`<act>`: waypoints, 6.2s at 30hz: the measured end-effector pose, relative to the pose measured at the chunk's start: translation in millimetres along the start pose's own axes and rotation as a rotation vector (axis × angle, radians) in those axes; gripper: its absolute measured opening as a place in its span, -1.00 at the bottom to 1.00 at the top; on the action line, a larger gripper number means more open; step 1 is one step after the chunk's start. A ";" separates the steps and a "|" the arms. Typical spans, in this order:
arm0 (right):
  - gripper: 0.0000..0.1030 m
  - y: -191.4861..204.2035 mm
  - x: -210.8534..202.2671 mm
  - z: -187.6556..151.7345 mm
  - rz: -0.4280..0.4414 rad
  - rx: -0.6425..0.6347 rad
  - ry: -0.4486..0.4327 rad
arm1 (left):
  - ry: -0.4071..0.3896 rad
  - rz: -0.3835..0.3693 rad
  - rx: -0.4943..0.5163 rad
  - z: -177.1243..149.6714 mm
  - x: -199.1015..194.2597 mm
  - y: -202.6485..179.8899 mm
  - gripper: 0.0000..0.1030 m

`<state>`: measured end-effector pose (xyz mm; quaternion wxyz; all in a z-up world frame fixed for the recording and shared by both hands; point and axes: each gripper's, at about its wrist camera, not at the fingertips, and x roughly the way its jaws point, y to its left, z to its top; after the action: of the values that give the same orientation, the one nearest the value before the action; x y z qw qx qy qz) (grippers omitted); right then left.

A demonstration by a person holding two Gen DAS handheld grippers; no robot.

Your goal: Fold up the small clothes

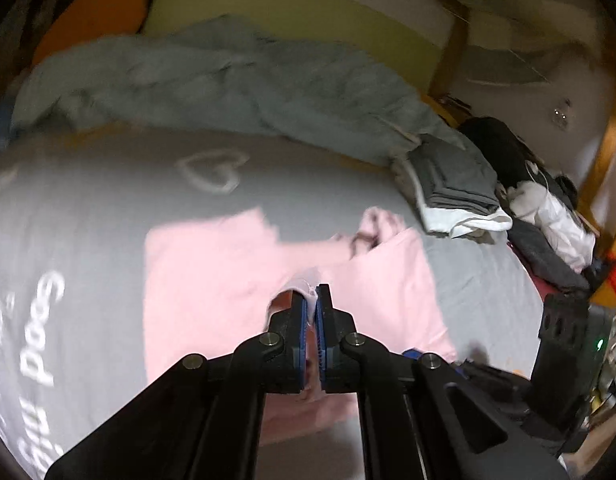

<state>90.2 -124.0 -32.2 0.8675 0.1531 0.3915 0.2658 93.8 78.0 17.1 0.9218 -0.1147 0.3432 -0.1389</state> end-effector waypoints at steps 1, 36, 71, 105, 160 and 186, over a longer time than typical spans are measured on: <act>-0.31 1.3 1.3 0.8 0.006 -0.007 0.010 | -0.008 0.008 -0.022 -4.6 -3.8 8.4 -0.86; -0.31 -12.8 -3.2 6.7 -0.248 0.008 -0.045 | -0.130 0.081 0.300 -21.4 -32.9 -50.5 -0.98; -0.30 -15.4 -8.0 7.3 -0.247 0.020 -0.024 | -0.085 0.052 0.262 -37.1 -6.9 -53.8 -0.99; 0.18 -70.5 -26.8 3.1 -0.115 0.382 -0.072 | -0.086 0.220 0.046 -52.3 -9.4 15.7 0.08; -0.67 108.6 -1.4 -3.3 -0.242 -0.169 -0.160 | -0.146 -0.107 -0.241 -33.3 -64.6 76.9 0.12; 0.21 92.4 44.7 82.7 -0.121 -0.158 -0.082 | -0.026 0.279 -0.136 -58.8 -26.0 70.9 -0.08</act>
<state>146.3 -27.8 38.3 0.9067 0.0710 0.3418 0.2367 48.5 146.1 -32.5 0.9267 -0.1298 0.3522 0.0154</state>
